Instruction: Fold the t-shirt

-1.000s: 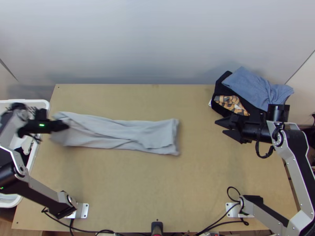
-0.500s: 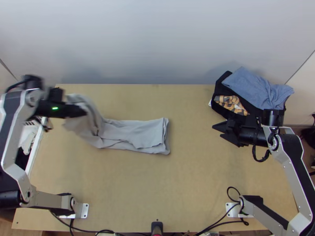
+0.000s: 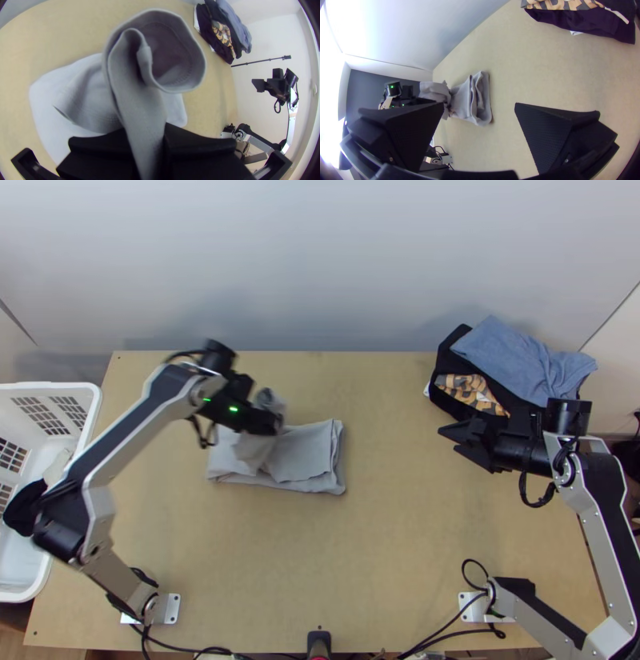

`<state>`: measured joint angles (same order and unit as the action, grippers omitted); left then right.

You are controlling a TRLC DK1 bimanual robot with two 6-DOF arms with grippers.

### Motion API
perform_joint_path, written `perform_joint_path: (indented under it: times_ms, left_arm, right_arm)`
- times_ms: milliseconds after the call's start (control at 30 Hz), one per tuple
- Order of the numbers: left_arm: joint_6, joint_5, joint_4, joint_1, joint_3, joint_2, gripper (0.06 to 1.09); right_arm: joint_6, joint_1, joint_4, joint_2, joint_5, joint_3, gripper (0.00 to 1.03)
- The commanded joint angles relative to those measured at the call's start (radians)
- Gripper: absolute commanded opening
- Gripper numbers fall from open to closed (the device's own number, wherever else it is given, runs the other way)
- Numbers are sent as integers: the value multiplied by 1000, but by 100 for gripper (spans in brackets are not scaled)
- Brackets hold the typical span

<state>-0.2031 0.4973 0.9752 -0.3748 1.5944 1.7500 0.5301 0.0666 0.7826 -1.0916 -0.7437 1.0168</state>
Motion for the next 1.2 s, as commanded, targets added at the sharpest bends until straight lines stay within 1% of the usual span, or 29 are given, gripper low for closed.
perform_joint_path:
  times_ms: [0,100,133,167,200,233,267,367,467,600,700,800,900,1000,1067,1100,1167]
  left_arm:
    - [-52,-22,-59,-141,62,164,9]
    - [-50,-23,-59,-168,110,221,9]
    - [-48,-23,-59,-179,128,241,14]
    - [-44,-23,-56,-193,151,261,39]
    - [-35,-22,-53,-207,173,276,75]
    - [-19,-23,-52,-222,197,290,108]
    - [-12,-23,-52,-237,225,301,104]
    - [-5,-23,-50,-260,295,309,104]
    - [-4,-23,-52,-276,329,286,104]
    - [21,-22,-56,-263,335,236,104]
    - [39,-22,-55,-225,332,190,104]
    - [48,-22,-44,-179,329,158,104]
    - [62,-22,-40,-127,303,118,104]
    - [68,-20,-21,-67,274,75,104]
    - [67,-20,-18,-32,248,42,104]
    - [67,-20,-18,-16,231,23,104]
    - [67,-22,-18,11,200,-18,104]
  right_arm:
    - [1,6,7,9,0,5,98]
    - [-1,6,9,15,0,9,98]
    - [-1,6,10,15,0,11,98]
    - [-1,6,9,15,1,12,98]
    - [-1,2,10,13,1,11,98]
    - [-2,1,10,12,3,9,98]
    - [-2,-1,9,9,3,9,98]
    - [-1,-34,9,-5,6,-12,98]
    - [-2,-100,-2,-24,53,-41,98]
    - [-5,-188,-51,-27,167,-64,98]
    - [4,-272,-75,-67,182,-72,98]
    - [8,-358,-86,-157,184,-66,98]
    - [64,-433,-137,-263,185,-37,98]
    - [71,-513,-155,-383,248,23,98]
    - [64,-553,-157,-468,308,69,98]
    - [56,-564,-157,-508,325,94,98]
    - [51,-574,-174,-571,331,146,98]
